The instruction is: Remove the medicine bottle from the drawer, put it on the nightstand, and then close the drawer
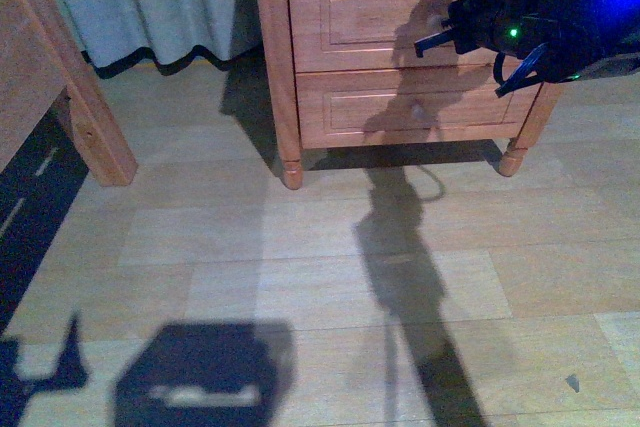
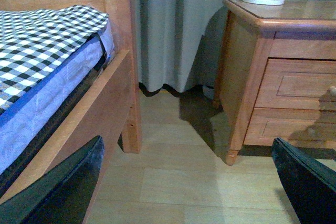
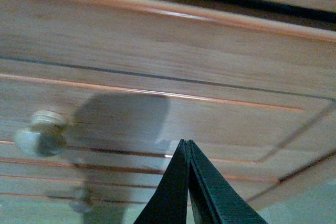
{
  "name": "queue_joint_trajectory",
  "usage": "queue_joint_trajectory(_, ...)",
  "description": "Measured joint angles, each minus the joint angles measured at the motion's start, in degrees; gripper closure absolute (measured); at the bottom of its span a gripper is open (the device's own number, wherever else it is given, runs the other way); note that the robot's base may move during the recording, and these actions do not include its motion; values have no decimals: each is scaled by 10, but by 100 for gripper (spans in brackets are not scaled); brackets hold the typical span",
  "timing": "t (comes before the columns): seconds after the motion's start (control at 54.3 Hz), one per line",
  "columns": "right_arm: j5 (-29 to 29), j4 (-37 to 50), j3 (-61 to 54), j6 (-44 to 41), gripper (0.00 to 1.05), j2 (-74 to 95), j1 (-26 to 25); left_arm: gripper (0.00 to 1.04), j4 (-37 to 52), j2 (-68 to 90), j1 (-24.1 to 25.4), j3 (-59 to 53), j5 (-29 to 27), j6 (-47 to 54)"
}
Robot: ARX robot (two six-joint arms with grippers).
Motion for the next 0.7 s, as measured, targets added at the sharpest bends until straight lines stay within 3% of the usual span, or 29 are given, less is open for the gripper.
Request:
queue_joint_trajectory(0.368, -76, -43, -246, 155, 101, -327, -5, 6, 0, 0, 0, 0, 0, 0)
queue_joint_trajectory(0.644, -110, -154, -363, 170, 101, -663, 0, 6, 0, 0, 0, 0, 0, 0)
queue_joint_trajectory(0.699, -73, -196, -395, 134, 101, -742, 4, 6, 0, 0, 0, 0, 0, 0)
